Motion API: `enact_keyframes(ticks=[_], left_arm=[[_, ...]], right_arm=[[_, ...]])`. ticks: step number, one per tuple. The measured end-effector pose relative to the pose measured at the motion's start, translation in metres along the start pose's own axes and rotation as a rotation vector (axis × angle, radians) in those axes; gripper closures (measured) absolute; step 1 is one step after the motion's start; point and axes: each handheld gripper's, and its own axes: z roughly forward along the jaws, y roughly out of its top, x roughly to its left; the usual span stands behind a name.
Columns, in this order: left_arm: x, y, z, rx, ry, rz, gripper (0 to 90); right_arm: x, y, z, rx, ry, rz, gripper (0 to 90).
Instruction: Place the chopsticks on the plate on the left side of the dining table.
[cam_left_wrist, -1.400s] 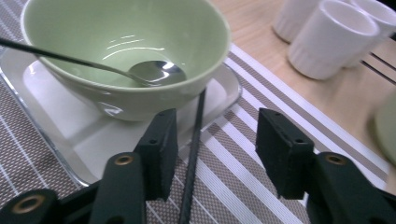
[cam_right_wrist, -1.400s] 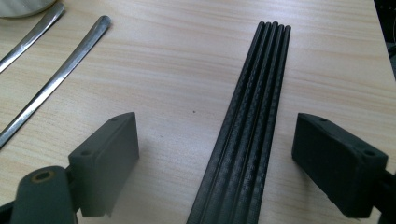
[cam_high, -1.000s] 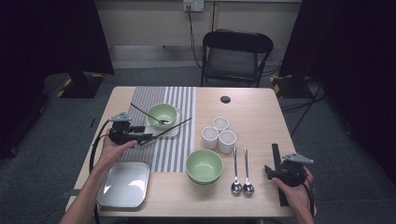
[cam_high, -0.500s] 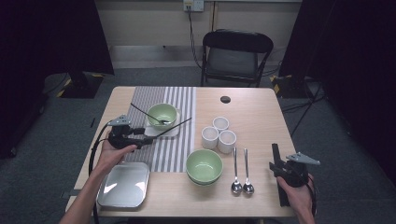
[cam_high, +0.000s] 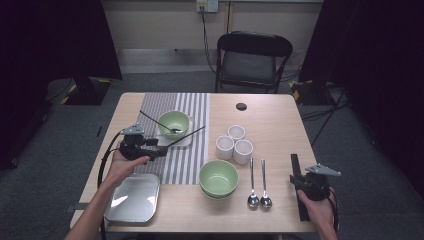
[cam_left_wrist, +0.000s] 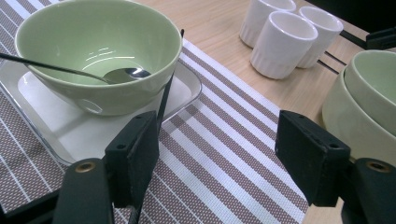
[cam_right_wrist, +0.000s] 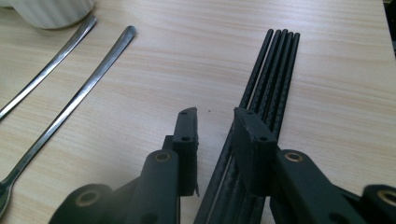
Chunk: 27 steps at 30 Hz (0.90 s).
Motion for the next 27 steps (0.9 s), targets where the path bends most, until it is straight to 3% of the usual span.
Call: enact_keyframes(ticks=[6,12,17,27], left_arm=[[0.000,0.000,0.000,-0.004,-0.011,0.015,30.6],[-0.003,0.001,0.002,-0.004,-0.014,0.003,33.5],[-0.008,0.002,0.005,-0.011,-0.015,0.023,28.0],[-0.012,0.003,0.008,0.000,-0.015,0.028,26.8]], right_arm=[[0.004,0.000,0.002,0.012,0.013,-0.013,73.7],[0.006,0.002,-0.001,0.007,0.020,-0.007,74.6],[0.005,-0.001,-0.002,0.015,0.016,0.000,75.0],[0.009,0.000,0.000,0.022,0.033,-0.005,79.8]])
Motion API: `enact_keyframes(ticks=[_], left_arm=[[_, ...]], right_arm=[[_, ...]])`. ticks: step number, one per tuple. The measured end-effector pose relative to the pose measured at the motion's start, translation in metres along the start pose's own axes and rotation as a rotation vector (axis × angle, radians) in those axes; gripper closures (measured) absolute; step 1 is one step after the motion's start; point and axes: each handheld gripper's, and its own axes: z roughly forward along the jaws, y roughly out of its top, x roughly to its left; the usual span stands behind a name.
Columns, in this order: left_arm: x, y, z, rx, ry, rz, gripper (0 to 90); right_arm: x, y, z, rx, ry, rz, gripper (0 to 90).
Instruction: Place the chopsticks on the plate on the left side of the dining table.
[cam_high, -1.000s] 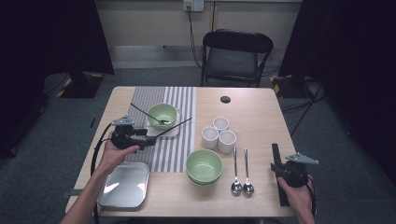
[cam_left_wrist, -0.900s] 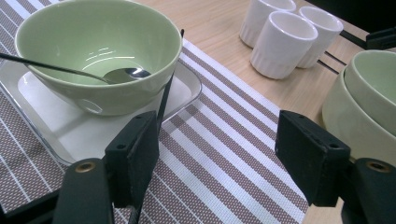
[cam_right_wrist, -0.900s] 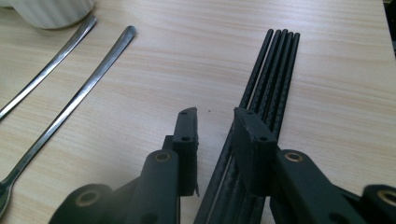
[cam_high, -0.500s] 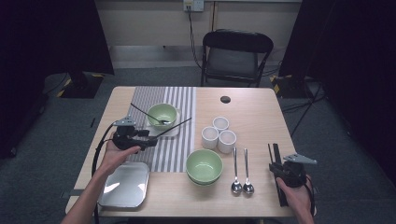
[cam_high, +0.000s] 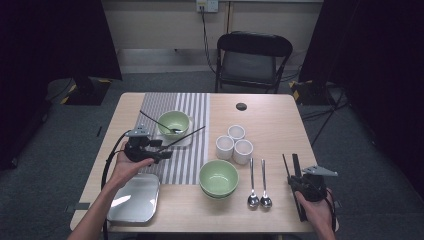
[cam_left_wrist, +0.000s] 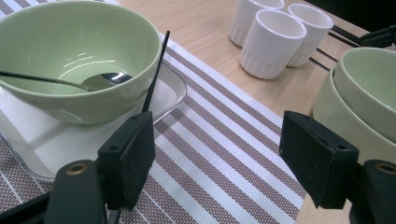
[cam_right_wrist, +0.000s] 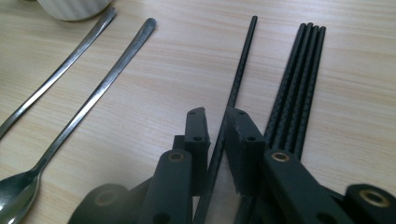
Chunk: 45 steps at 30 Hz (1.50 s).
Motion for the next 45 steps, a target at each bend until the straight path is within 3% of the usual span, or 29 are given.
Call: enact_keyframes(ticks=[4,8,14,20,35,38,45], left_arm=[[0.000,0.000,-0.001,-0.003,0.002,0.000,26.8],[0.000,0.000,-0.001,-0.012,0.003,-0.008,26.9],[-0.001,0.001,-0.001,-0.005,0.011,-0.005,26.9],[-0.002,0.001,0.000,-0.010,0.006,-0.007,27.8],[0.000,0.001,-0.002,-0.006,0.011,-0.001,27.8],[0.000,0.001,-0.001,-0.006,0.013,-0.001,27.8],[-0.002,0.001,0.000,-0.014,0.016,0.011,27.7]], right_arm=[[0.002,0.002,-0.001,-0.010,0.012,0.005,80.1],[0.001,0.004,-0.008,-0.030,-0.006,0.003,76.9],[-0.001,-0.001,-0.008,0.000,-0.015,-0.007,76.6],[0.002,-0.002,-0.003,0.026,-0.025,-0.010,84.1],[0.016,0.009,0.008,0.015,0.012,-0.023,84.6],[0.017,0.009,0.005,0.005,0.012,-0.028,81.1],[0.009,0.000,-0.008,0.004,0.023,-0.015,82.1]])
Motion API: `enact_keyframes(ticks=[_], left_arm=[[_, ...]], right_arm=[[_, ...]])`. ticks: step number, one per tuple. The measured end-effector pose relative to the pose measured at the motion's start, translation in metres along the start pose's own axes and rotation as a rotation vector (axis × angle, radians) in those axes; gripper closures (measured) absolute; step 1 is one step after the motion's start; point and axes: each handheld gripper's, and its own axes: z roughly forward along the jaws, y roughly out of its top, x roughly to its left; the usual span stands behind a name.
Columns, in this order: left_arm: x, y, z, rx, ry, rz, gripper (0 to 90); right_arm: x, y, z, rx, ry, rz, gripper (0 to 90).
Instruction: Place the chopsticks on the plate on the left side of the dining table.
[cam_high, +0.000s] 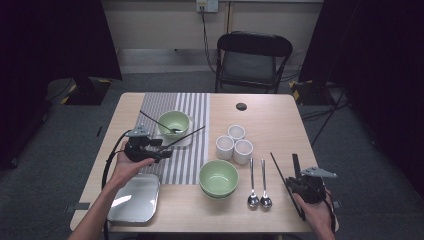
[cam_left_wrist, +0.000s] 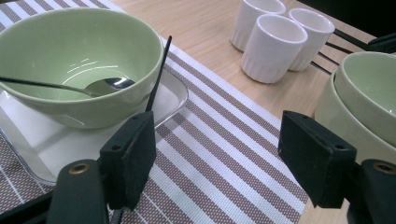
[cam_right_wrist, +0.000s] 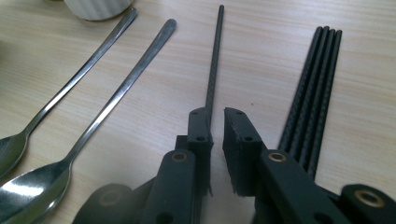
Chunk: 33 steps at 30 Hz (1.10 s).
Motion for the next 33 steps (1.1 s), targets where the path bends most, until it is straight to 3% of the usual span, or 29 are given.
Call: enact_keyframes(ticks=[17,23,33], left_arm=[[-0.001,0.001,0.000,-0.003,0.003,0.003,27.8],[-0.001,0.002,-0.001,-0.015,0.001,-0.003,27.8],[-0.002,0.002,0.002,-0.012,-0.009,-0.005,27.8]], right_arm=[[0.008,0.002,0.009,0.036,0.027,-0.019,85.8],[0.013,0.011,0.019,0.043,0.024,-0.026,86.1],[0.009,0.028,0.038,0.042,-0.001,-0.004,86.2]])
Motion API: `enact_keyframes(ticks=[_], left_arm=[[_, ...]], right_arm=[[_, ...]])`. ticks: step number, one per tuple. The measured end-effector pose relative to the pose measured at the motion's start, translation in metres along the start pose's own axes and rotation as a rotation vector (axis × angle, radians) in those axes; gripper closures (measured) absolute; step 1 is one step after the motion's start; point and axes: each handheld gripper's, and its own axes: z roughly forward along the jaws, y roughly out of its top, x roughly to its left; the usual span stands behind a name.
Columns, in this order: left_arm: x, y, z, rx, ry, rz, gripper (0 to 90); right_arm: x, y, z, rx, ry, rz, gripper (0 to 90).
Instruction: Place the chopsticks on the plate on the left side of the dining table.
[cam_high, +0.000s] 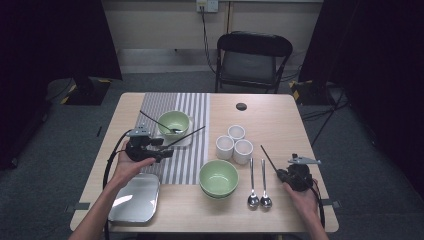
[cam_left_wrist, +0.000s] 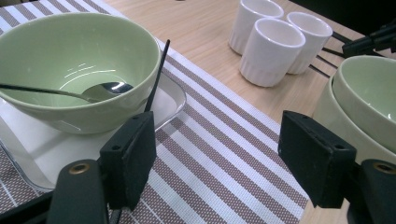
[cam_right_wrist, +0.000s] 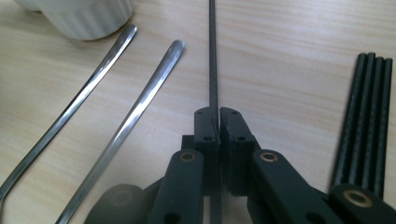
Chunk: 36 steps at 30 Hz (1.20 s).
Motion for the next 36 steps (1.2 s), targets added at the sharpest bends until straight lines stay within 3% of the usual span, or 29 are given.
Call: enact_keyframes(ticks=[3,5,10,16,20,25,36], left_arm=[[-0.002,0.001,-0.002,-0.005,0.013,0.023,28.1],[-0.002,0.000,-0.002,-0.014,-0.002,0.009,28.4],[-0.002,0.000,0.000,-0.012,-0.004,0.002,28.6],[-0.002,0.001,0.000,-0.021,0.000,0.006,29.0],[-0.004,0.001,0.000,-0.010,0.012,0.025,29.1],[0.000,0.000,-0.001,-0.018,0.019,0.010,29.1],[0.002,-0.003,0.000,-0.009,0.019,0.003,29.0]], right_arm=[[0.002,0.006,0.005,0.010,-0.019,-0.024,86.2],[0.001,0.009,0.008,0.012,-0.025,-0.034,86.1],[-0.003,0.017,0.016,0.009,-0.016,-0.012,84.7],[-0.001,0.016,0.016,-0.008,-0.019,-0.022,81.5],[-0.001,0.014,0.016,-0.018,-0.026,-0.020,85.9],[0.000,0.014,0.016,-0.019,-0.036,-0.023,86.6],[0.003,0.009,-0.004,-0.057,-0.016,-0.022,86.6]])
